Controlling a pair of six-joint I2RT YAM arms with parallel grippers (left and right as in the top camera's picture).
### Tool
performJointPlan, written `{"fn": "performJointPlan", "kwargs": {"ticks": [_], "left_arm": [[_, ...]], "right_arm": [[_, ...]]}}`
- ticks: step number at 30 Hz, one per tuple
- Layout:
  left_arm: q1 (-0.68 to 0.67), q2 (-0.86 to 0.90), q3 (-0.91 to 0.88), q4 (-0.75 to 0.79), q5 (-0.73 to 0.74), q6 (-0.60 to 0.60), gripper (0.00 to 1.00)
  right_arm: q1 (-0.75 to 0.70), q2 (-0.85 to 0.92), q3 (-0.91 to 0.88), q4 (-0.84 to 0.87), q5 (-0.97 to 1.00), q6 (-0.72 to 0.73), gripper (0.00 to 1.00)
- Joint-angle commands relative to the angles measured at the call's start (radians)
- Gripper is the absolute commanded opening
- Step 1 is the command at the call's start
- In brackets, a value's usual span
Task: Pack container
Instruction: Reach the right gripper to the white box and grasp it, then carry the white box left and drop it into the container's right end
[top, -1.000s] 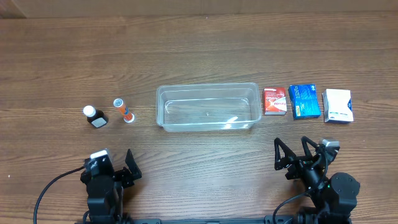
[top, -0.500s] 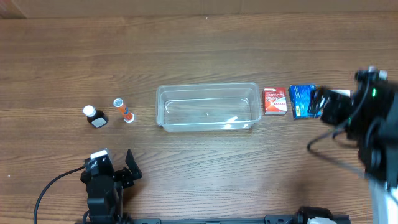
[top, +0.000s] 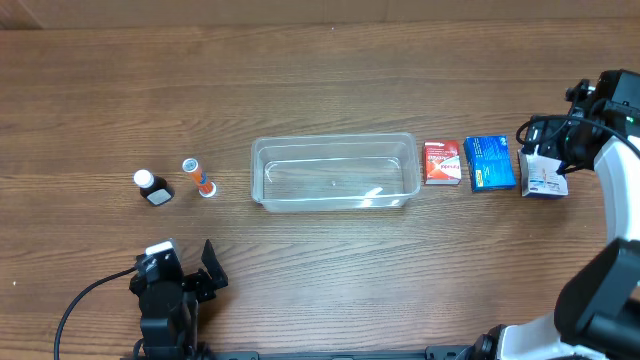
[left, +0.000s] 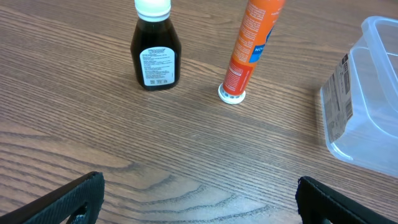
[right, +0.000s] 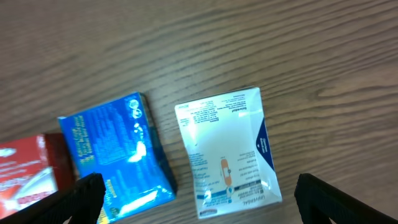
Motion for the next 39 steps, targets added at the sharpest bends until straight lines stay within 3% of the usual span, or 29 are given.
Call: {"fn": "performJointPlan", "kwargs": {"ticks": [1, 11, 13, 15, 19, 21, 26, 31, 36, 39], "left_arm": [[0.006, -0.008, -0.002, 0.0, 0.004, -0.006, 1.0], [0.006, -0.008, -0.002, 0.0, 0.004, -0.006, 1.0], [0.006, -0.008, -0.002, 0.0, 0.005, -0.006, 1.0], [0.006, -0.008, -0.002, 0.0, 0.004, -0.006, 1.0], [0.006, -0.008, -0.002, 0.0, 0.004, -0.006, 1.0], [0.006, -0.008, -0.002, 0.0, 0.004, -0.006, 1.0], [0.006, -0.008, -0.002, 0.0, 0.004, -0.006, 1.0], [0.006, -0.008, -0.002, 0.0, 0.004, -0.006, 1.0], [0.006, -0.008, -0.002, 0.0, 0.004, -0.006, 1.0], [0.006, -0.008, -0.002, 0.0, 0.004, -0.006, 1.0]], "right_arm": [[-0.042, 0.078, 0.016, 0.02, -0.013, -0.095, 1.0], [-0.064, 0.274, 0.014, 0.069, -0.017, -0.134, 0.98], [-0.064, 0.307, 0.014, 0.079, 0.037, -0.058, 0.91], [-0.066, 0.307, 0.016, 0.087, 0.08, 0.005, 0.68], [-0.064, 0.245, 0.076, 0.045, 0.096, 0.097, 0.54], [-0.042, 0.173, 0.176, -0.041, 0.07, 0.196, 0.54], [0.167, -0.043, 0.371, -0.319, -0.186, 0.225, 0.49], [0.519, -0.14, 0.368, -0.407, -0.182, 0.372, 0.49], [0.782, -0.127, 0.222, -0.352, 0.003, 0.573, 0.5], [0.84, -0.127, 0.002, -0.123, 0.044, 0.588, 0.54]]}}
